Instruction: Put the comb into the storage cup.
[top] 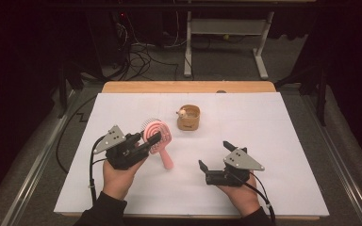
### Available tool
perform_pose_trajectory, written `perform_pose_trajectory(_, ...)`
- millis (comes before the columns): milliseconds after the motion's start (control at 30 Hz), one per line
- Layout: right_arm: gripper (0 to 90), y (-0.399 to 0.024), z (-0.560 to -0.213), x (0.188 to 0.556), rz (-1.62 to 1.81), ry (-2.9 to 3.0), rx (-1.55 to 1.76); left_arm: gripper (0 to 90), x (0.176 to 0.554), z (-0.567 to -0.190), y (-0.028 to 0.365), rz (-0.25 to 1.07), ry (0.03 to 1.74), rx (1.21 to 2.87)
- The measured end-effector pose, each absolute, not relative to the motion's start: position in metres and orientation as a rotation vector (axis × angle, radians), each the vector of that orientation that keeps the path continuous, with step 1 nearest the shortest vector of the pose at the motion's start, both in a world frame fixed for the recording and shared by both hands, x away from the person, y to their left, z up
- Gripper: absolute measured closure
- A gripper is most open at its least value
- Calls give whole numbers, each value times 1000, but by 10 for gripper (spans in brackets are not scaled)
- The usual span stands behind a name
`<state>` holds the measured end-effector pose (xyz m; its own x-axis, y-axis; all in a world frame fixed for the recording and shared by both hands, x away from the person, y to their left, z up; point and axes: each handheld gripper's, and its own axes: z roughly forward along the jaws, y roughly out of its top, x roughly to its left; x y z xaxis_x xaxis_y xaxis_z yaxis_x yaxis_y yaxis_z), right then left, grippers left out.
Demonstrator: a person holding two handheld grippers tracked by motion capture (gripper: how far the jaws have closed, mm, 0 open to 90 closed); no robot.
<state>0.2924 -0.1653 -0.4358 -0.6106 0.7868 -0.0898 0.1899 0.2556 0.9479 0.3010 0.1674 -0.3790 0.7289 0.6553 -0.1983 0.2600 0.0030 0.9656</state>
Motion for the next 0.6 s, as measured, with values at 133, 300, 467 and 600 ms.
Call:
perform_pose_trajectory(133, 0, -178, -438, 295, 1361, 1945, 913, 636, 301, -378, 177, 380, 766, 1564)
perform_pose_trajectory(300, 0, -193, -439, 295, 1334, 1922, 935, 636, 302, -378, 186, 397, 763, 1554)
perform_pose_trajectory(467, 0, -208, -441, 292, 1307, 1907, 952, 636, 303, -377, 193, 411, 767, 1538)
perform_pose_trajectory(600, 0, -221, -443, 290, 1278, 1901, 971, 635, 304, -378, 195, 406, 762, 1548)
